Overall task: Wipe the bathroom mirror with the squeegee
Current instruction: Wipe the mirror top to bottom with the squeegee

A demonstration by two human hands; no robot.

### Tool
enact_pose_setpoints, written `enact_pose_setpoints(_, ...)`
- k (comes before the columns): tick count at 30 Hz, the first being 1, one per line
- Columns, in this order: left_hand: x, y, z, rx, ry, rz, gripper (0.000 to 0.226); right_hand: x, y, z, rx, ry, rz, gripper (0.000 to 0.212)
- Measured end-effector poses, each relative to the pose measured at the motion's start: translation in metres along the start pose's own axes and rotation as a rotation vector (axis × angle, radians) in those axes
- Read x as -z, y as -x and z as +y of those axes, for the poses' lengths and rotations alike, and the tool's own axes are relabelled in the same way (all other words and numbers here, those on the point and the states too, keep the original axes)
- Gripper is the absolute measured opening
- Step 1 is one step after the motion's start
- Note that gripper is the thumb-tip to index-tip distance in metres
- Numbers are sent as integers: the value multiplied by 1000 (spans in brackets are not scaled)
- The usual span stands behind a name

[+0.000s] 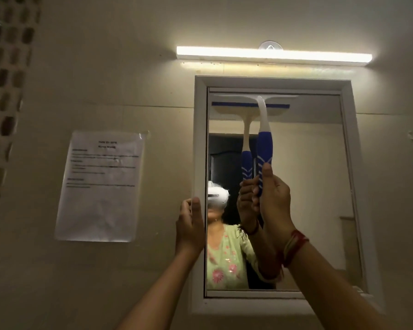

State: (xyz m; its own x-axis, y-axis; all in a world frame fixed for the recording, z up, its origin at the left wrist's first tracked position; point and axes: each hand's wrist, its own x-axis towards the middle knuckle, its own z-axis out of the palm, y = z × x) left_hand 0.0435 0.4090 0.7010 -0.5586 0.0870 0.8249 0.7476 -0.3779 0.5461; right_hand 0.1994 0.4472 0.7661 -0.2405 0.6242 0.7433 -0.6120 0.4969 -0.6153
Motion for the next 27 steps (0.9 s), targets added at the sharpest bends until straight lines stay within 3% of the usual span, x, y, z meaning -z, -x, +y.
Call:
enact_pose_setpoints(7,0,1,-2,-34,50,-9,33,-21,-14,4,5,-4,0,47)
enact_pose_setpoints(18,-1,-1,-5,-41,56,-4,43,-6,-21,-4,30,-22,-69,53)
enact_pose_setpoints(24,-2,-2,-5,-62,52,15,40,10,-25,-15,-153,14,-317,57)
enact_pose_setpoints(27,-1,-1,-5,-59,37,29,36,12,-25,-13,-188,-7,-354,57)
